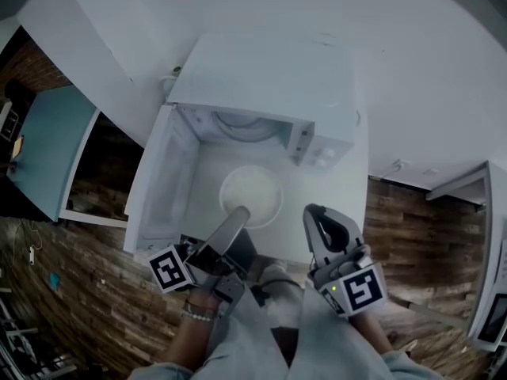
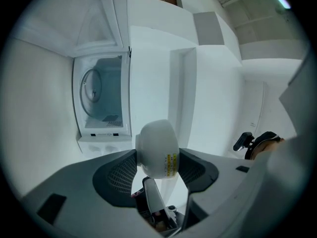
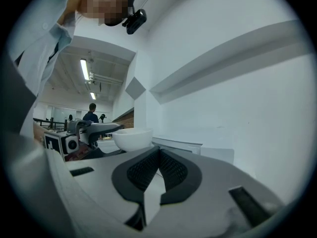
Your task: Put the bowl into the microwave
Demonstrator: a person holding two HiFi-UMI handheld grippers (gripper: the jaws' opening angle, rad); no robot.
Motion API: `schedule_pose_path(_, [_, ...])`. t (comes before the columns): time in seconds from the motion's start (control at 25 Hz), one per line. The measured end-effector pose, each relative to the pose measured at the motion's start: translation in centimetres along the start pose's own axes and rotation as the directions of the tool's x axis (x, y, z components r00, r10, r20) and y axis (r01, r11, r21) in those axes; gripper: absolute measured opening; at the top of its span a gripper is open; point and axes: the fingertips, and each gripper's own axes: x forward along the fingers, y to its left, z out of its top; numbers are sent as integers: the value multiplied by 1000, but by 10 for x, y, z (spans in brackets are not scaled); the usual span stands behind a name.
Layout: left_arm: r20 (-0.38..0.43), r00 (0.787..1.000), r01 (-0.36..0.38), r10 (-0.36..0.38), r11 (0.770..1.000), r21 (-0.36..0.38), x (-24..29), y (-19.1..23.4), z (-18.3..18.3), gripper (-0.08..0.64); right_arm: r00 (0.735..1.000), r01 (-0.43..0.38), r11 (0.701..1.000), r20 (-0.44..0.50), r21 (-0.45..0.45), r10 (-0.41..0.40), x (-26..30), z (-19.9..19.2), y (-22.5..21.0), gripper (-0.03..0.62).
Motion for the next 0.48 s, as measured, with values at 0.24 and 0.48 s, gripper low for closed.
schedule_pose_path(0.24, [36, 999, -21, 21, 1000, 2, 12, 9, -1, 244, 998, -59, 997, -38, -56, 57, 5, -9, -9, 5])
schedule_pose_path(0.48, [48, 998, -31, 31, 999, 5, 21, 17, 3, 244, 992, -121, 992, -49, -37, 119, 17, -17, -7, 60])
